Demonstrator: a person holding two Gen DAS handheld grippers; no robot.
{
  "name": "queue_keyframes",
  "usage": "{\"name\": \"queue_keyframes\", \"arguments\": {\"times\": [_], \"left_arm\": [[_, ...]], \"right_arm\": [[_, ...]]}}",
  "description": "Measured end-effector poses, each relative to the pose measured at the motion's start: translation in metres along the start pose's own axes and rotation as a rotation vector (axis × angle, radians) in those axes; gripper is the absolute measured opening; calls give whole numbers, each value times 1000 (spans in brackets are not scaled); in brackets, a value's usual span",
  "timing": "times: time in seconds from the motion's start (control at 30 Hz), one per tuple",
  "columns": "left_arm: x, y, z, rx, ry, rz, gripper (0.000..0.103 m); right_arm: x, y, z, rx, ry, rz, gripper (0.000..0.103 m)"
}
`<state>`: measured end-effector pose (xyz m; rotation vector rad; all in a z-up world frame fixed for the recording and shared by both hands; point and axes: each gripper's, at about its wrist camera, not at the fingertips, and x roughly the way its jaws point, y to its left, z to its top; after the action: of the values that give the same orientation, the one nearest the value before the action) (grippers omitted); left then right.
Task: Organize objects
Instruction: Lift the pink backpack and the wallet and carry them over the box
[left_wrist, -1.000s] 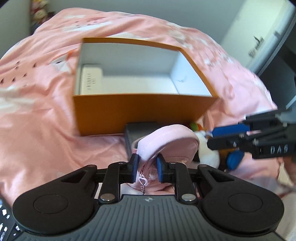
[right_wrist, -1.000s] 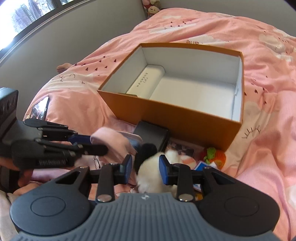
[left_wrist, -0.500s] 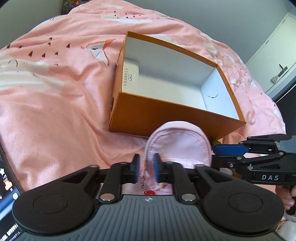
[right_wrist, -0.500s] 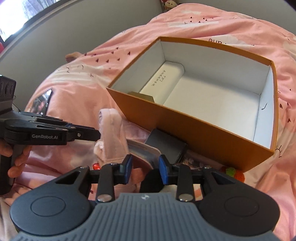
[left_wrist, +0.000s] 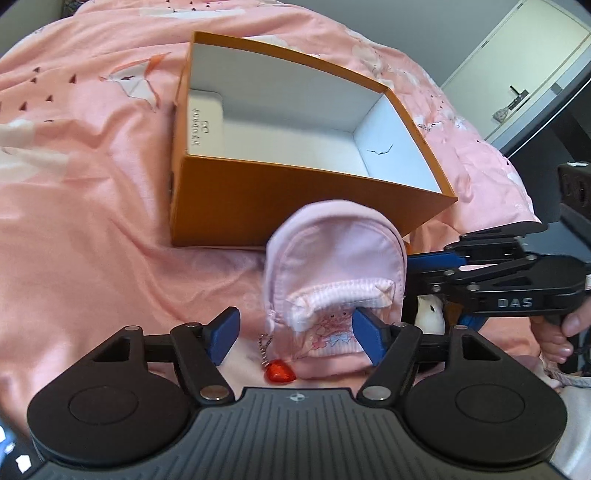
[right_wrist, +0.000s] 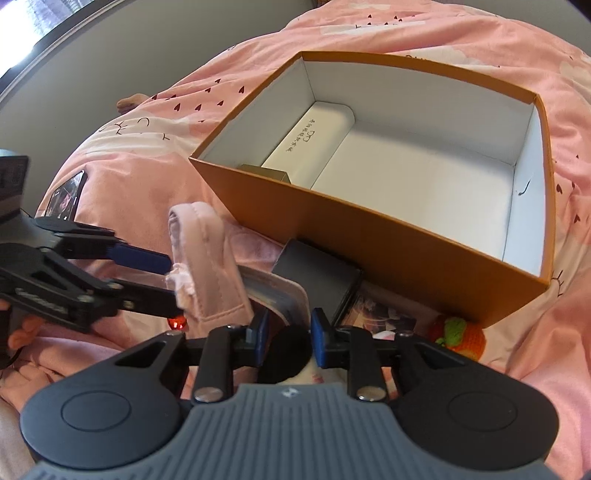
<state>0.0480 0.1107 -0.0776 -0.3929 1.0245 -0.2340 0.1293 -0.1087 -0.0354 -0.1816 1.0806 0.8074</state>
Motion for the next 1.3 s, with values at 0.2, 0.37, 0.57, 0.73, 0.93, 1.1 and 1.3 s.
{"name": "queue_keyframes", "arguments": {"times": [0.2, 0.37, 0.57, 0.73, 0.93, 1.1, 1.3], "left_arm": [[13, -4, 1, 5, -27, -51, 60], [7, 0, 0, -45, -67, -28, 30], [-24, 5, 5, -83, -119, 32, 22], [-37, 7, 9, -63, -102, 132, 22], [-23, 18, 5, -83, -40, 188, 23], [-12, 18, 8, -93, -11, 184, 43], [5, 30, 14, -177, 19, 183, 72]], "right_arm": [[-13, -4, -2, -28, 2, -12, 27], [-9, -3, -8, -85, 35, -11, 27], [-6, 2, -1, -133, 10, 0, 27], [7, 6, 9, -174, 39, -7, 29], [34, -2, 13, -134, 78, -6, 57], [46, -9, 12, -54, 96, 76, 43], [41, -4, 18, -50, 64, 85, 34]]}}
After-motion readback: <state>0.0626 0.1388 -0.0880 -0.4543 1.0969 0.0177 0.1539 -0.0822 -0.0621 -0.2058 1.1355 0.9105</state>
